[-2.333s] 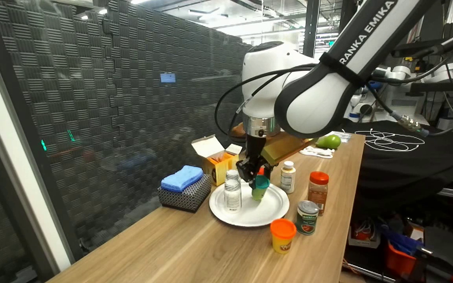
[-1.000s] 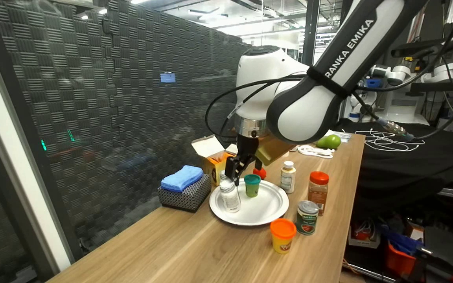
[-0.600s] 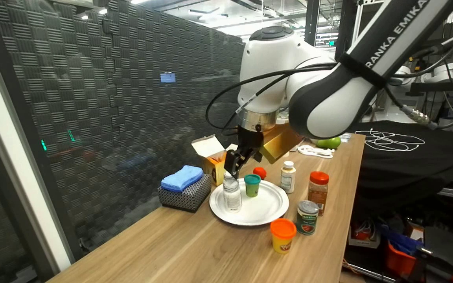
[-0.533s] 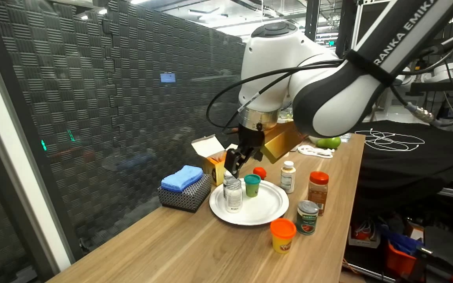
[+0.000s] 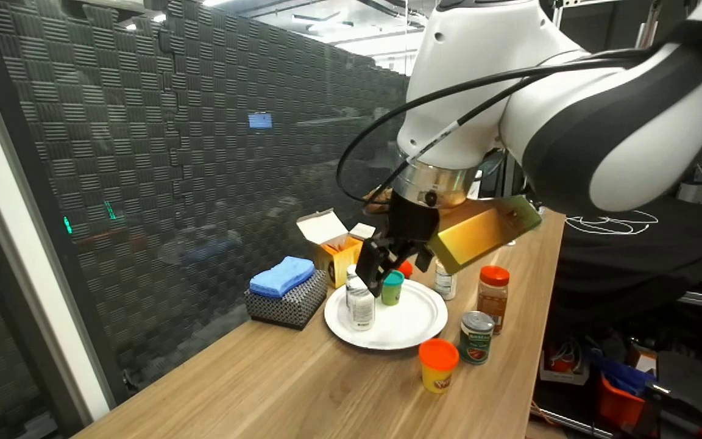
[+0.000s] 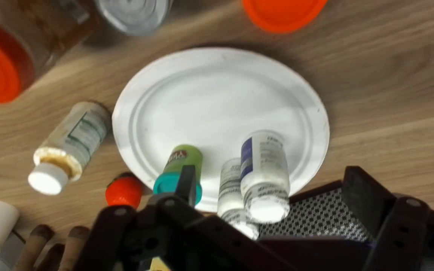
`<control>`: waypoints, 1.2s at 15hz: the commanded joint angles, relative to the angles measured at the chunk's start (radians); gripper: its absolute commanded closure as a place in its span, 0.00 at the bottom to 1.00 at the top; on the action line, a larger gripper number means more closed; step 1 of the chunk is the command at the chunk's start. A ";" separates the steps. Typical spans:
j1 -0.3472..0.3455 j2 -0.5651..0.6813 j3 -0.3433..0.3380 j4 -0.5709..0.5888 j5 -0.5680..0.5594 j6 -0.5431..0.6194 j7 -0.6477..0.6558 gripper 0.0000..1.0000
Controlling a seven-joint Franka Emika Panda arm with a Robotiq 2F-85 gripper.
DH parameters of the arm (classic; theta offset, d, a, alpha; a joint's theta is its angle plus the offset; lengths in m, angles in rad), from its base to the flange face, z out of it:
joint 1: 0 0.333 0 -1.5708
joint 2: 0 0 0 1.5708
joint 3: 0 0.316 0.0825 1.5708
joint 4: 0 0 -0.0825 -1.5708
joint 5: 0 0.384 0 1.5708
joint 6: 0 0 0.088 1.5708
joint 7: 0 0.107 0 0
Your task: Put the bottles and orange plushie that are around the white plate on the white plate
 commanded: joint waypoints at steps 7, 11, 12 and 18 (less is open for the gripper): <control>-0.121 -0.050 0.266 -0.117 0.430 -0.113 -0.174 0.00; -0.163 -0.045 0.284 -0.103 0.409 -0.135 -0.154 0.00; -0.171 -0.041 0.285 -0.099 0.405 -0.138 -0.153 0.00; -0.205 -0.003 0.280 -0.076 0.414 -0.135 -0.200 0.00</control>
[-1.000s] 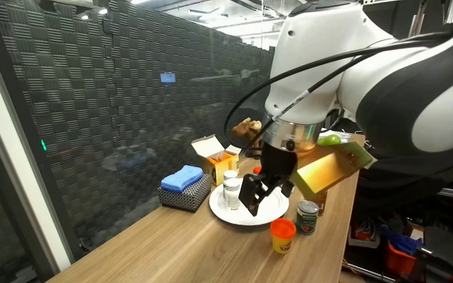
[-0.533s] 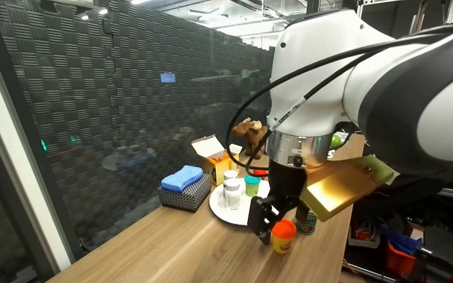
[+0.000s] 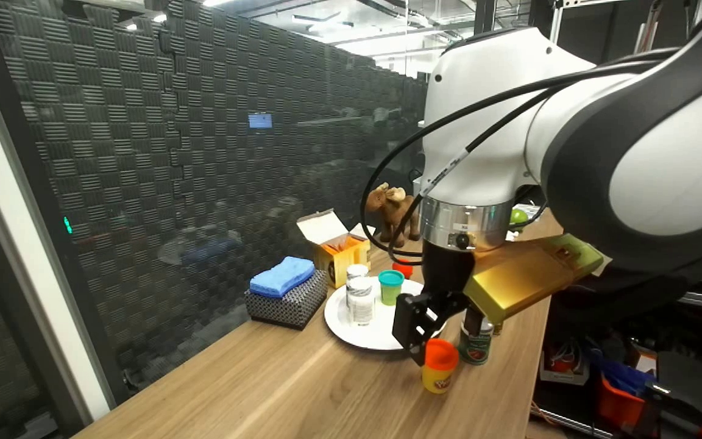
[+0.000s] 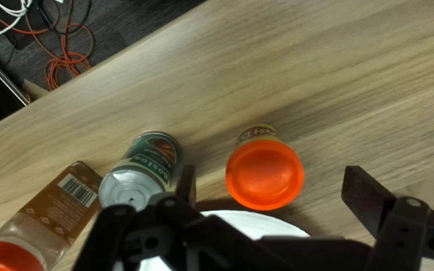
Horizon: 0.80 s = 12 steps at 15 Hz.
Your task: Put the bottles and orange plushie that are around the white plate on the white plate
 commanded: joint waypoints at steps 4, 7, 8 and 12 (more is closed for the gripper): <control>-0.037 0.040 0.014 0.046 0.031 -0.011 -0.088 0.00; -0.041 0.065 0.013 0.064 0.070 -0.011 -0.143 0.00; -0.041 0.075 0.013 0.069 0.084 -0.009 -0.161 0.00; -0.038 0.103 0.008 0.091 0.132 -0.020 -0.211 0.34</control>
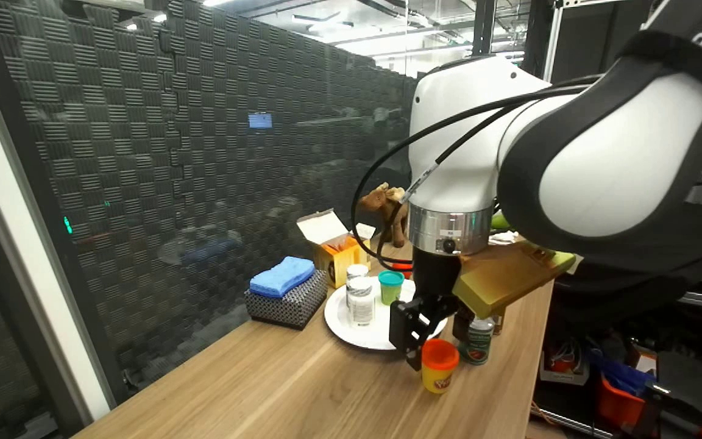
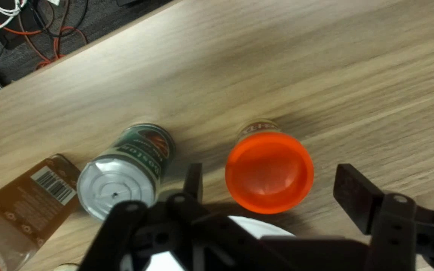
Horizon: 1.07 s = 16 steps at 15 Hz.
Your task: Put the bottles and orange plushie that are around the white plate on the white plate
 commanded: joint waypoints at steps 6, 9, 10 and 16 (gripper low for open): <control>0.002 0.002 0.001 0.018 0.031 -0.036 -0.021 0.71; 0.010 -0.035 0.002 0.013 0.012 -0.026 0.003 0.71; 0.012 -0.044 0.003 0.016 0.006 -0.028 0.009 0.71; -0.004 -0.055 0.001 0.087 -0.065 -0.046 0.050 0.71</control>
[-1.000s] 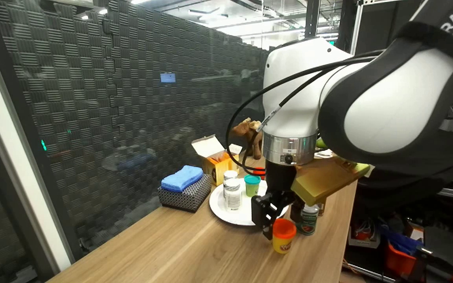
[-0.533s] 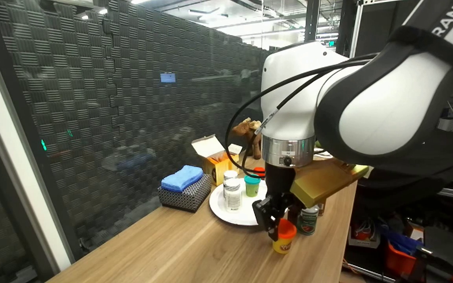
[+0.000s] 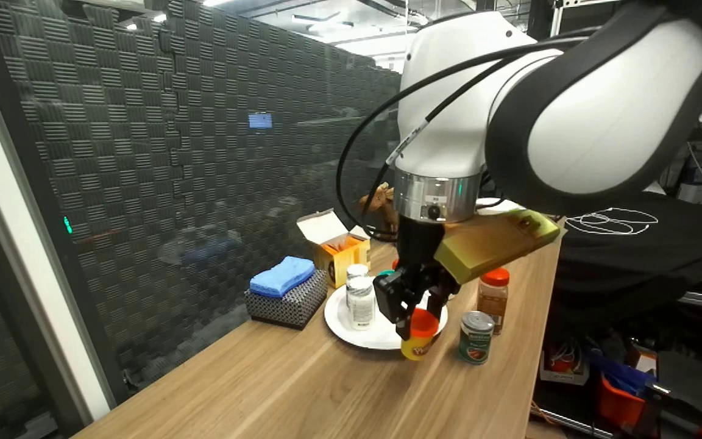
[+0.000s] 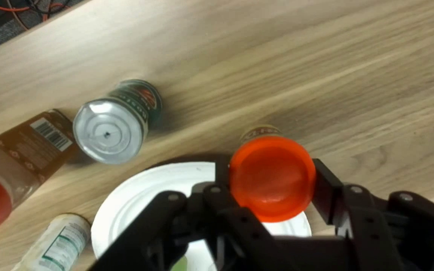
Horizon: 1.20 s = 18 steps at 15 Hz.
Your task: Put the bottles and orange plushie that are around the white plate on the white plate
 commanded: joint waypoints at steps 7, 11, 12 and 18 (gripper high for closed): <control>-0.034 0.091 -0.041 0.148 -0.159 -0.001 0.063 0.71; -0.029 0.159 -0.064 0.195 -0.139 -0.005 0.035 0.71; -0.026 0.179 -0.068 0.206 -0.133 -0.004 0.030 0.71; -0.017 0.249 -0.078 0.229 -0.105 0.018 -0.016 0.71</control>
